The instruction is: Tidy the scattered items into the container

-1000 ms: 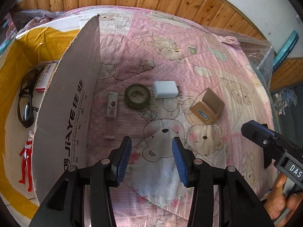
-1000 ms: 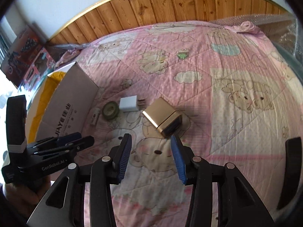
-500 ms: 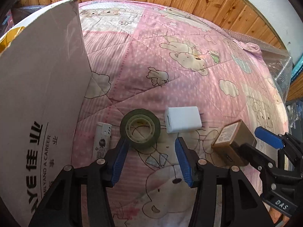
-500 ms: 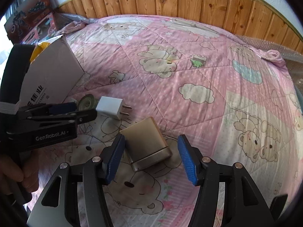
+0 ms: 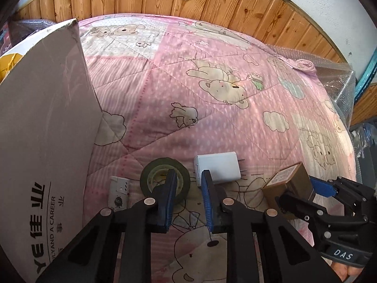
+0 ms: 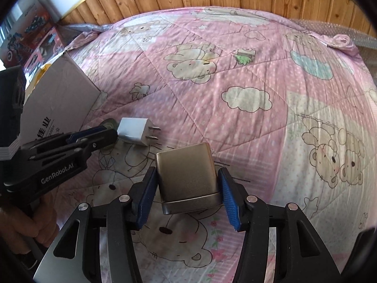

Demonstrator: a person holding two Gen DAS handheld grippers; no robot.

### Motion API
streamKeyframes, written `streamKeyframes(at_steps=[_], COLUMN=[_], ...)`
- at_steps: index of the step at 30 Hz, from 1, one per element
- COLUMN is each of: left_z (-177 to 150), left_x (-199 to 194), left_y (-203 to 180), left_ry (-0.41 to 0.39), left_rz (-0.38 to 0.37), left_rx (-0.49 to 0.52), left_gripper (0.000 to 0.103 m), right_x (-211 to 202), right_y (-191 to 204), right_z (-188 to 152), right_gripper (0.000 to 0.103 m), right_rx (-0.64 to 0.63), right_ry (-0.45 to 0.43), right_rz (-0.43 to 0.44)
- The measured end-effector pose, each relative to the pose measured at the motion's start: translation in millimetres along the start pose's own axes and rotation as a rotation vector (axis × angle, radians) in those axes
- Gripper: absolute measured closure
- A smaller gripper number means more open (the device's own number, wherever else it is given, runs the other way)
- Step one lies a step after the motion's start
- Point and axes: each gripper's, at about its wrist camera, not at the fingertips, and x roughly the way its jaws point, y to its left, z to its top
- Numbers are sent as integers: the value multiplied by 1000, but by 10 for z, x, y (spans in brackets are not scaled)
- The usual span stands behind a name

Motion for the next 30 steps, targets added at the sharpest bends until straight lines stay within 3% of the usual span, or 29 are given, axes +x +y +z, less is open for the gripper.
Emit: streamKeyframes(at_steps=[1,2,3,5,7,9,21,30], left_z=[-12,-30,-50,-79,-78,-74,-186,-469], left_x=[3,15,25,10,80,130,-176,-480], left_y=[-24,-42,-40,14,83,131,-54,-145], left_ry=[3,10,16,-13,3,9,-25,1], left_rz=[2,22,49,77,61,56,42,1], left_rx=[12,24,30,15,-11,-22,40,83], left_gripper=[78,70,49,34,35,55,56,55], right_x=[-5,-8,-10,4,6,-9,-157,-387], right_y=[6,15,20,26,20,-1,48,140], right_z=[0,-1,-6,-11,-12,-11,-58,-234], right_gripper=[48,48,48,48,48,48,48,48], right_rx=[0,-2,-4,-4,2,15,41,95], right_ry=[-1,-2,-5,-2,-5,-10,-31,-66], right_rz=[1,0,-5,-12,-10,-2,27,47])
